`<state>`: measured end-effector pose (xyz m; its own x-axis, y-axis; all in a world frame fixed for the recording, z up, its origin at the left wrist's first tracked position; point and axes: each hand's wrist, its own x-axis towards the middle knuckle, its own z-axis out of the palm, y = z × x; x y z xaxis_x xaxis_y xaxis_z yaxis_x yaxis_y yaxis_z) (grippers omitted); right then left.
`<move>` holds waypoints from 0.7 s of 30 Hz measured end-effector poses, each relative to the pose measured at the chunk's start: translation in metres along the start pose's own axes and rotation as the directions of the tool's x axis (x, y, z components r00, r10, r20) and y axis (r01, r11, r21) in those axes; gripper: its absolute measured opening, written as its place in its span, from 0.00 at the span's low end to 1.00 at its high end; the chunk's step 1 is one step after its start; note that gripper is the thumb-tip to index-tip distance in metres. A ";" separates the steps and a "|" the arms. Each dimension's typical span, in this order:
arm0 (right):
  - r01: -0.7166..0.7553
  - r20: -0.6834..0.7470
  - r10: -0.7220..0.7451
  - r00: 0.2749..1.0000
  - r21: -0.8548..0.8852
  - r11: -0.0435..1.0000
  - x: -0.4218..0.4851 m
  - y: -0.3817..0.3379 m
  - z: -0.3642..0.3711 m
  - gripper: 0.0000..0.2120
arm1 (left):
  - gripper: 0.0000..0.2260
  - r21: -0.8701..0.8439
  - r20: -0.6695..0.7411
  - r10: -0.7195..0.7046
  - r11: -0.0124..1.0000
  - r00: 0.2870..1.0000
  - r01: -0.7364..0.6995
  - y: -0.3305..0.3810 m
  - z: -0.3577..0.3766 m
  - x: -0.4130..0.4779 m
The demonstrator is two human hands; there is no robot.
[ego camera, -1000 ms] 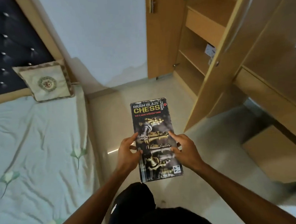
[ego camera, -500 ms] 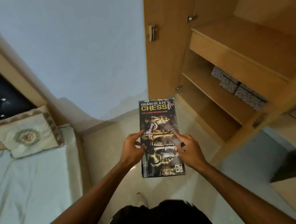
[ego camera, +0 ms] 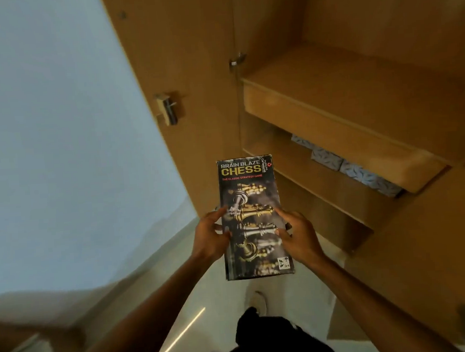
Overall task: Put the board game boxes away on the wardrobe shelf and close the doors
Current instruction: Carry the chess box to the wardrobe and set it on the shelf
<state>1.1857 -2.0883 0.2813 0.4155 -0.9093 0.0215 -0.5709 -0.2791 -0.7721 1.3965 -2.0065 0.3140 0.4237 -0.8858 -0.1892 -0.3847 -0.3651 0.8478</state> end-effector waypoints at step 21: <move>-0.083 -0.296 0.079 0.952 -0.004 0.997 0.452 0.047 -0.116 0.21 | 0.16 -0.178 0.182 0.300 0.947 0.937 -0.268 0.196 0.057 0.476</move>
<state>1.2648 -2.5485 0.3286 0.1416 -0.9789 0.1475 -0.6061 -0.2035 -0.7689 1.4760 -2.5162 0.3613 0.1323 -0.9911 -0.0134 -0.3322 -0.0570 0.9415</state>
